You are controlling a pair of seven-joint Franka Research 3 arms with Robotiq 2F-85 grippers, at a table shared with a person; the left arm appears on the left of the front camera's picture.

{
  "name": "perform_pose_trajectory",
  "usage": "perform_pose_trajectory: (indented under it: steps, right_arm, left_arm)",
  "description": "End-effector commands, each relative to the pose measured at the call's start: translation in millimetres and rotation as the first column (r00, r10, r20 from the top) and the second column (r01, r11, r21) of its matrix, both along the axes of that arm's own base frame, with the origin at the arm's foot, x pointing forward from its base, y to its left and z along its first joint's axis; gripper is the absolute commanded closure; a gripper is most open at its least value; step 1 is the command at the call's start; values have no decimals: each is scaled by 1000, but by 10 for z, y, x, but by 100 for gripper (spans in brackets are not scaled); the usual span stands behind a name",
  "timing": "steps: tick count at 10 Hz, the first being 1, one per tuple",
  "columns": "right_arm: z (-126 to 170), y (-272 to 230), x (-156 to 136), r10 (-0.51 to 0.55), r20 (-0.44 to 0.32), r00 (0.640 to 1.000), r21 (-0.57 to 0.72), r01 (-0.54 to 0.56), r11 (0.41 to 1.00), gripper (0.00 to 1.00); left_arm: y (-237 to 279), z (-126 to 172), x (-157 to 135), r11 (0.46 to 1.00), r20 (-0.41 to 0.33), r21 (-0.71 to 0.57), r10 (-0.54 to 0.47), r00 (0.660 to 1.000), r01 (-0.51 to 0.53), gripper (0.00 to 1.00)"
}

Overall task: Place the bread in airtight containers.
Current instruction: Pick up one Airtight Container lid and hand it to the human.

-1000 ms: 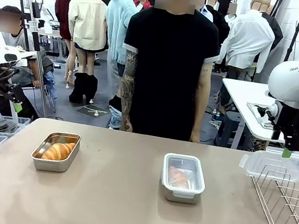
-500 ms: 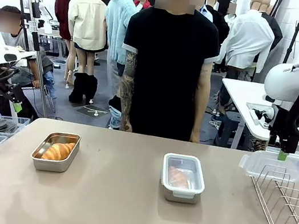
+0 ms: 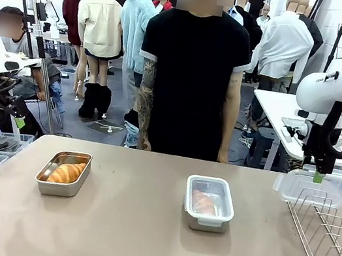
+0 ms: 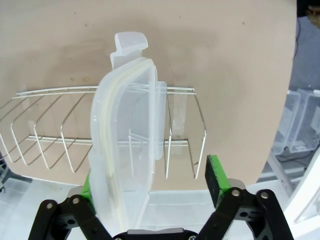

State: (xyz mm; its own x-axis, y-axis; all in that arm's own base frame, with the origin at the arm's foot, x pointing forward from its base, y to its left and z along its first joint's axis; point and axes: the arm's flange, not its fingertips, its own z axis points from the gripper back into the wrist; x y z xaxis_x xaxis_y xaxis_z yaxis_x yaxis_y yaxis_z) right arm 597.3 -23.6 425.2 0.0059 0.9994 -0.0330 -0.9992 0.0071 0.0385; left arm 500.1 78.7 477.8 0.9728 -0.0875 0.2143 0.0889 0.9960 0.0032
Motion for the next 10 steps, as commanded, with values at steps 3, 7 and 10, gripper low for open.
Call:
perform_pose_trajectory:
  steps: [3, 7, 10]
  right_arm:
    - [51, 21, 24, -5, -38, 999, 34, 7, 999, 64]
    - [91, 59, -11, -10, -38, 999, 32, 11, 999, 100]
    - [145, 162, -64, -45, -36, 998, -1, 45, 999, 100]
  left_arm:
    - [-1, 3, -6, 1000, 11, 23, 20, 1000, -20, 0]
    - [-1, 3, -6, 1000, 11, 23, 20, 1000, -20, 0]
    - [-1, 3, -6, 1000, 11, 23, 20, 1000, -20, 0]
